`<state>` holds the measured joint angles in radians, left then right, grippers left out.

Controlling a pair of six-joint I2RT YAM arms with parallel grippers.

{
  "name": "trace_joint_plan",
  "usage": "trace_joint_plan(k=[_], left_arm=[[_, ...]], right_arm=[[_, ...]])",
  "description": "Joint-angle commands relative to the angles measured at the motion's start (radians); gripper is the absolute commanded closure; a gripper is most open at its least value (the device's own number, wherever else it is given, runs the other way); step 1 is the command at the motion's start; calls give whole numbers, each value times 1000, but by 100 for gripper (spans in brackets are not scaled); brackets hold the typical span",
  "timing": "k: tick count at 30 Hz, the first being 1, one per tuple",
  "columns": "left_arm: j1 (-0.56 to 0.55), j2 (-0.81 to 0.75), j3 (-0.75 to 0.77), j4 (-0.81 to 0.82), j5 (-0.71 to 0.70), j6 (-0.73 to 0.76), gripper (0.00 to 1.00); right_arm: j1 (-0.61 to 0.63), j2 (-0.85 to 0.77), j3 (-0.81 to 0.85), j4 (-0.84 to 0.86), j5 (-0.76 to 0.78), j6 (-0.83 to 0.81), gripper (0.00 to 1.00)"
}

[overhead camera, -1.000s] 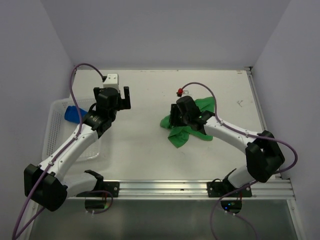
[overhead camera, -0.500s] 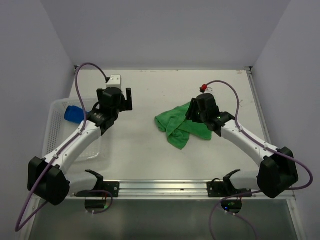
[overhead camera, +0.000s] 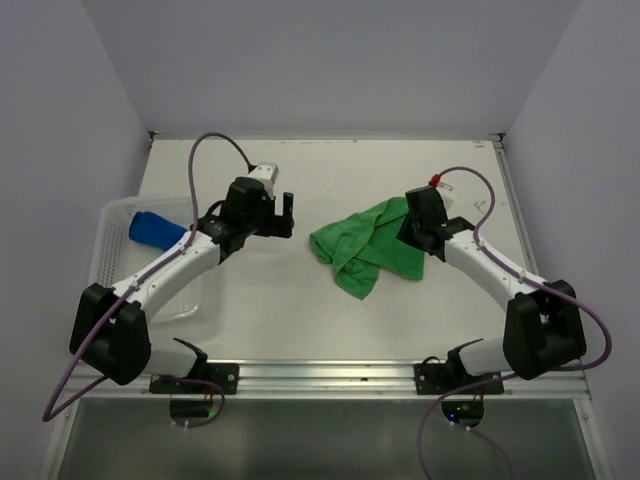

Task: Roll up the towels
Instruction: Move the towel to the center of the board, then flatten the towel

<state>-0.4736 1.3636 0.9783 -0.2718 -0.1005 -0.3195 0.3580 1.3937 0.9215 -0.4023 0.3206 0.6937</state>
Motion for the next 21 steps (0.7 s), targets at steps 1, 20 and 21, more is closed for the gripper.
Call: trace_joint_plan(k=[1, 20, 21], left_arm=[[-59, -1, 34, 25, 96, -6, 2], [-347, 198, -53, 212, 179, -187, 14], [-355, 212, -52, 220, 170, -190, 15]], right_arm=[[-19, -82, -27, -85, 55, 99, 60], [-231, -352, -509, 114, -241, 311, 45], [-238, -346, -513, 146, -244, 303, 45]])
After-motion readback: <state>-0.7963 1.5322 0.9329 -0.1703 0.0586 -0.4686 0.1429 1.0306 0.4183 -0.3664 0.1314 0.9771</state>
